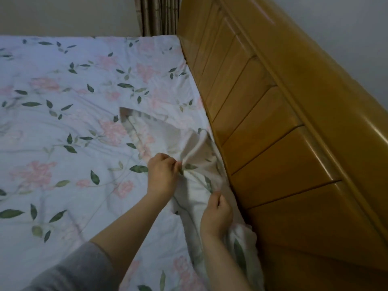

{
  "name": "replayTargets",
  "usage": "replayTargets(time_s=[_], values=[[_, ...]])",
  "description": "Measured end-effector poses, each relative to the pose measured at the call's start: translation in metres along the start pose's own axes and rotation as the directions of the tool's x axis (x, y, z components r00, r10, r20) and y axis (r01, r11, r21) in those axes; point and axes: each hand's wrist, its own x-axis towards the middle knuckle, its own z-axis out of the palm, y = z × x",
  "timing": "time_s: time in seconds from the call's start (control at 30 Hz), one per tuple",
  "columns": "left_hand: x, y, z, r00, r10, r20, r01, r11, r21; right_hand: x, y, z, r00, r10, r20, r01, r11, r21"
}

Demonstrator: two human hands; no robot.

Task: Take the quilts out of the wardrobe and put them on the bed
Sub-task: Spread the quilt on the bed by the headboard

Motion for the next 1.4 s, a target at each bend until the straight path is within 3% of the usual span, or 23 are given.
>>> replayTargets(time_s=[0.1,0.23,0.27,0.33,0.4,0.53,0.67,0.77,0.87,0.97,1.03,1.13,1.2,1.33,1.4], values=[[-0.028,-0.055,0.015,0.966,-0.227,0.122,0.237,0.968,-0.082,-0.004,0.050,0.028,0.985,0.166,0.043,-0.163,0.985,-0.061],[-0.063,-0.105,0.024,0.879,-0.429,0.207,0.450,0.890,-0.070,-0.022,0.075,0.050,0.970,0.220,0.108,-0.213,0.975,-0.067],[-0.069,-0.111,0.027,0.818,-0.514,0.259,0.548,0.832,-0.082,-0.027,0.075,0.053,0.966,0.226,0.124,-0.221,0.974,-0.058],[-0.079,-0.118,0.034,0.631,-0.638,0.442,0.760,0.623,-0.186,-0.036,0.077,0.055,0.959,0.217,0.182,-0.211,0.976,-0.052],[-0.083,-0.115,0.038,0.511,-0.629,0.586,0.854,0.452,-0.259,-0.040,0.083,0.052,0.939,0.202,0.277,-0.187,0.979,-0.080],[-0.085,-0.116,0.051,0.572,-0.637,0.517,0.812,0.529,-0.247,-0.022,0.096,0.034,0.905,0.195,0.379,-0.136,0.975,-0.175],[-0.093,-0.123,0.056,0.619,-0.617,0.486,0.778,0.566,-0.273,0.025,0.116,0.024,0.880,0.084,0.468,0.094,0.934,-0.346],[-0.097,-0.124,0.061,0.640,-0.623,0.449,0.763,0.582,-0.281,0.067,0.143,0.031,0.785,0.232,0.575,0.140,0.837,-0.529],[-0.100,-0.127,0.071,0.666,-0.631,0.398,0.745,0.585,-0.319,0.100,0.166,0.040,0.738,0.420,0.528,-0.006,0.786,-0.618],[-0.104,-0.134,0.080,0.688,-0.642,0.339,0.725,0.578,-0.376,0.113,0.183,0.047,0.687,0.543,0.483,-0.227,0.791,-0.568],[-0.105,-0.136,0.083,0.687,-0.654,0.316,0.723,0.570,-0.391,0.111,0.192,0.047,0.646,0.570,0.508,-0.259,0.790,-0.556],[-0.100,-0.134,0.078,0.755,-0.611,0.238,0.643,0.617,-0.453,0.104,0.186,0.042,0.645,0.441,0.625,-0.144,0.872,-0.467],[-0.092,-0.126,0.067,0.804,-0.576,0.149,0.570,0.675,-0.468,0.101,0.164,0.037,0.694,0.321,0.644,-0.091,0.927,-0.364],[-0.060,-0.101,0.039,0.867,-0.497,-0.026,0.414,0.748,-0.519,0.099,0.105,0.029,0.850,0.023,0.526,0.082,0.981,-0.175],[-0.043,-0.092,0.026,0.881,-0.466,-0.083,0.350,0.759,-0.548,0.103,0.081,0.026,0.880,-0.099,0.465,0.182,0.974,-0.137]])
